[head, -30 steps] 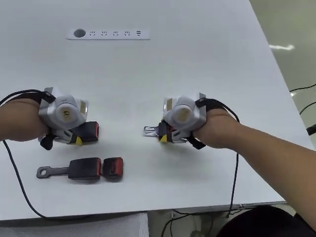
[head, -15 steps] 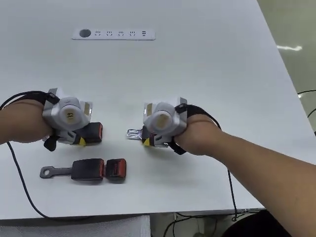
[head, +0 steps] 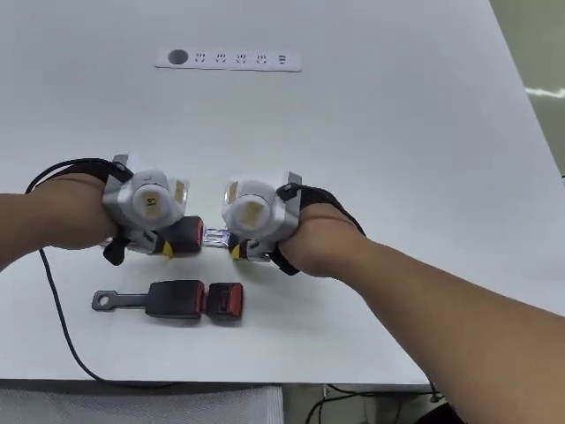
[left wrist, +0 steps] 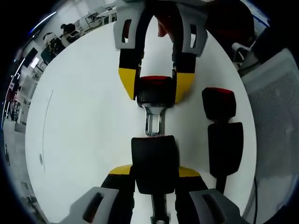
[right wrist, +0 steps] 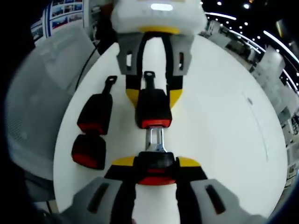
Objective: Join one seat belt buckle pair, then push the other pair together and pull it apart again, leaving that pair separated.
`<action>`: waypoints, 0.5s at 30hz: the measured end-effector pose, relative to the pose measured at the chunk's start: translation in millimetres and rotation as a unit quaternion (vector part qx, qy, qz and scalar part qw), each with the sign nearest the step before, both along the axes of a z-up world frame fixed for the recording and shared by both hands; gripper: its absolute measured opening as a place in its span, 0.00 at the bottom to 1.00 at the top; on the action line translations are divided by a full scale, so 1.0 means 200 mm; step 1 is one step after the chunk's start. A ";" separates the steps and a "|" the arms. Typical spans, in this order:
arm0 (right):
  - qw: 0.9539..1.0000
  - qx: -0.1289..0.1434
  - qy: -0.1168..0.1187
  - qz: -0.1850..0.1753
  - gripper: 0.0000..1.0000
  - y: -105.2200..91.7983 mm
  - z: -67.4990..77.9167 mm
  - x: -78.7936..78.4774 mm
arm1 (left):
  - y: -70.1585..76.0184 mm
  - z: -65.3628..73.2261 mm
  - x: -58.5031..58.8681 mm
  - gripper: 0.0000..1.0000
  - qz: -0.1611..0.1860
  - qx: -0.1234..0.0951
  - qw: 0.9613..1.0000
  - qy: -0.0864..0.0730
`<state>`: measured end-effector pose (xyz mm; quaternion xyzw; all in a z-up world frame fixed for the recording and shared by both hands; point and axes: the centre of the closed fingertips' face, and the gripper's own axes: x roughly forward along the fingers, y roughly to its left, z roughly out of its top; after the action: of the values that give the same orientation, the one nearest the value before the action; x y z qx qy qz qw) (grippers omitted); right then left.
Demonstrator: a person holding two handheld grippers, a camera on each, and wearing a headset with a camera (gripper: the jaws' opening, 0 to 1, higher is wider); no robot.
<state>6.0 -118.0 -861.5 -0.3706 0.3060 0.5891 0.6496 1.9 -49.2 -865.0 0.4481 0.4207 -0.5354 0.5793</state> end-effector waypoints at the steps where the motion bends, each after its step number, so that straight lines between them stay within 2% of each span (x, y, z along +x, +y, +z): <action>1: 1.000 -0.001 0.000 0.004 0.31 0.00 0.00 0.00 | 0.00 0.00 0.00 0.33 0.000 0.000 1.000 0.000; 3: 1.000 -0.006 -0.005 0.009 0.31 0.01 0.00 0.00 | 0.00 0.00 0.00 0.33 0.000 0.001 1.000 0.001; 7: 1.000 0.007 -0.011 0.010 0.31 0.03 0.01 0.00 | 0.00 0.00 0.00 0.33 -0.002 0.002 1.000 0.001; 11: 1.000 0.027 -0.007 0.006 0.31 0.06 0.01 -0.01 | 0.00 0.00 0.00 0.33 -0.005 -0.001 1.000 0.002; 15: 0.998 0.057 0.013 -0.005 0.30 0.08 0.01 0.00 | 0.00 0.00 0.00 0.33 -0.005 -0.002 1.000 0.001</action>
<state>6.3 -101.0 -859.0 -0.3235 0.2821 0.6069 0.6689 2.6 -49.3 -864.7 0.4486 0.4178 -0.5395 0.5772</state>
